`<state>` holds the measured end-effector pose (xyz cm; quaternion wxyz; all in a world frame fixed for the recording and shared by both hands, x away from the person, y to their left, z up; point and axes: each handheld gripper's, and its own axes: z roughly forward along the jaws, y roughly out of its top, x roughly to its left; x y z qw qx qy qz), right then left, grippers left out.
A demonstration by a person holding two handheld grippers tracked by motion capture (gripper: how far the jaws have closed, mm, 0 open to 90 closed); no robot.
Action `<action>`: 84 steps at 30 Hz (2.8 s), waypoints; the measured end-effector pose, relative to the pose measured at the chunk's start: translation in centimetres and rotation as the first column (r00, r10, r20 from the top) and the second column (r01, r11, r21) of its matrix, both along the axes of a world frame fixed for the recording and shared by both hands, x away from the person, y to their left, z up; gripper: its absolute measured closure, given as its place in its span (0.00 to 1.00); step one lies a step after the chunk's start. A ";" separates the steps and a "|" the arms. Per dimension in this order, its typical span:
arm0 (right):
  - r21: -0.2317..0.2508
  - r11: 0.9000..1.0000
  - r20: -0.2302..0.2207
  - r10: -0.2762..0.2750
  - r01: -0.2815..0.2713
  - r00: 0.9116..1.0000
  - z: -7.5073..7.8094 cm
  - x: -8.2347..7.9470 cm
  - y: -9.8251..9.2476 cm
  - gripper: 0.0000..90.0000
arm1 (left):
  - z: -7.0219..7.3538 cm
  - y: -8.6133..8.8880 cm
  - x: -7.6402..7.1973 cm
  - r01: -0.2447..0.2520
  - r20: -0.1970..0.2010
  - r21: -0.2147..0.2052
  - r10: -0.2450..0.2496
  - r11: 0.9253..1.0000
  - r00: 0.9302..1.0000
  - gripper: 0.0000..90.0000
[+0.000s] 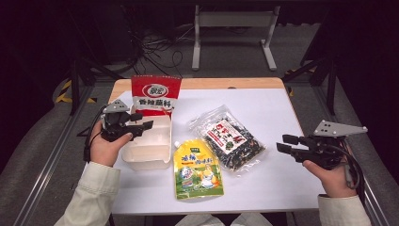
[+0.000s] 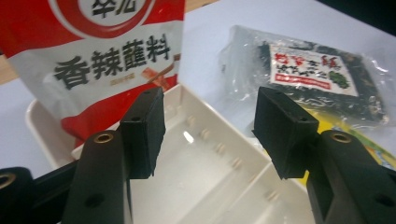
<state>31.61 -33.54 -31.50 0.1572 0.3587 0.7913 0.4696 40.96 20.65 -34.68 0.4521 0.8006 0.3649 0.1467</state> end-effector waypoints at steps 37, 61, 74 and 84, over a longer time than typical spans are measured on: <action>-0.049 0.996 -0.086 -0.079 0.075 0.993 -3.2 7.4 1.3 0.59 | 0.1 -0.1 -2.2 0.078 0.022 -0.009 -0.078 0.997 0.997 0.45; -0.088 0.992 -0.189 -0.106 0.091 0.976 -7.0 12.0 2.7 0.55 | -0.3 1.0 -4.3 0.059 0.010 0.012 -0.059 0.998 0.998 0.43; -0.089 0.992 -0.232 -0.108 0.089 0.967 -8.7 14.0 3.3 0.53 | -0.6 2.0 -5.8 0.035 -0.006 0.014 -0.035 0.999 0.999 0.43; -0.091 0.992 -0.274 -0.108 0.086 0.956 -10.2 15.4 3.7 0.50 | -0.9 2.8 -6.6 0.011 -0.022 0.019 -0.010 1.000 1.000 0.43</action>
